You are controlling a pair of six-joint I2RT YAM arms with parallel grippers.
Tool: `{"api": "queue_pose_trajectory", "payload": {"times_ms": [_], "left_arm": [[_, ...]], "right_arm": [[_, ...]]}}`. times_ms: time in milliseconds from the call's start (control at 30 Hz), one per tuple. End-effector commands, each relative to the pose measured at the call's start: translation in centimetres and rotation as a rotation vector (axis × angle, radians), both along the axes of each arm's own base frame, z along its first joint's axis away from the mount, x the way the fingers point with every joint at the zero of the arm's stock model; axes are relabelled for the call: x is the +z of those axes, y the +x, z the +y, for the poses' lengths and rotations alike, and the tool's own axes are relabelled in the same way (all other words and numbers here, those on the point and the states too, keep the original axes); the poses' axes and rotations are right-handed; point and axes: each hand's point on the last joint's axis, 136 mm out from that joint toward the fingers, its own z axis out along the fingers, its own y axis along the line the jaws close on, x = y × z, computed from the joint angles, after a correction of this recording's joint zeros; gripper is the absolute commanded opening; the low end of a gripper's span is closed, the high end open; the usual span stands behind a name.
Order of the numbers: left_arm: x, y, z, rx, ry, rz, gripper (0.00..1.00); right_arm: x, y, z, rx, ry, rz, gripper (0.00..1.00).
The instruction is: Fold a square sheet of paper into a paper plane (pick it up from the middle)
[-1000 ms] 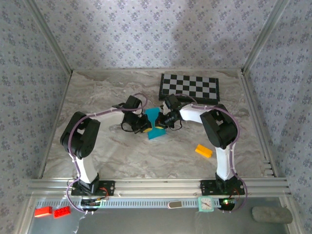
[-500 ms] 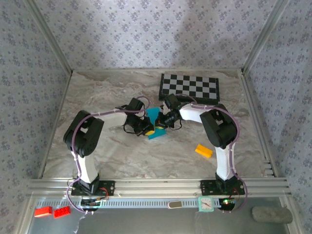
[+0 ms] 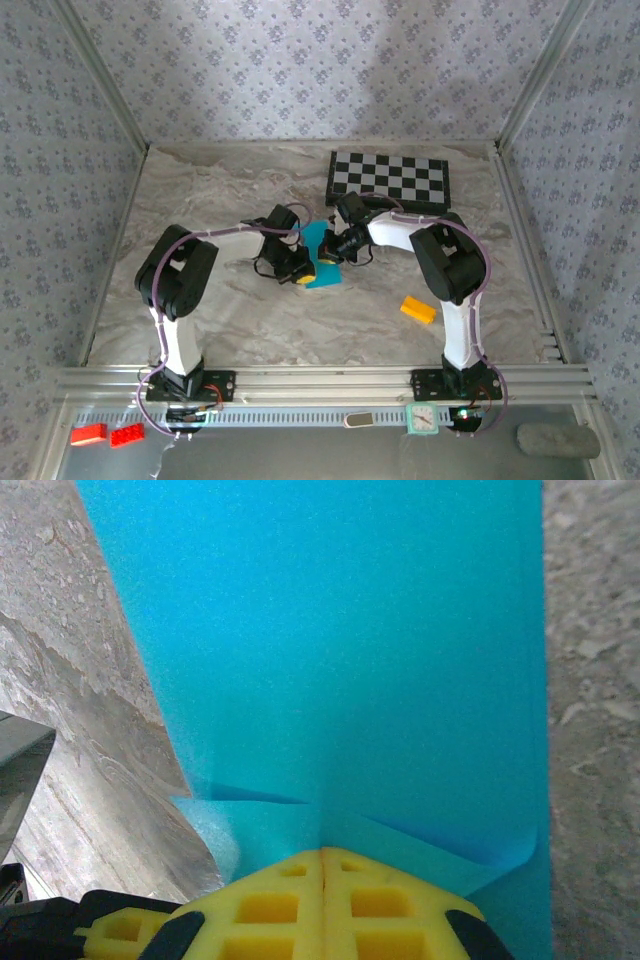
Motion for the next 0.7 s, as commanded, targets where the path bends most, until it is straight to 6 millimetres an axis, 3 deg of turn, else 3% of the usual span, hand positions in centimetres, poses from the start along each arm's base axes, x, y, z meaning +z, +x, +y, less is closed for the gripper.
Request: {"api": "queue_pose_trajectory", "payload": {"times_ms": [0, 233, 667], "left_arm": [[-0.7, -0.7, 0.6, -0.030, 0.047, 0.020, 0.09], [-1.3, -1.3, 1.4, -0.042, 0.081, 0.029, 0.08], [-2.7, -4.6, 4.8, -0.092, 0.246, 0.054, 0.07]], "right_arm": [[-6.0, -2.3, -3.8, -0.053, -0.207, 0.137, 0.04], [-6.1, -2.3, -3.8, -0.054, -0.206, 0.136, 0.04], [-6.6, -2.5, -4.2, -0.066, -0.223, 0.150, 0.04]]}}
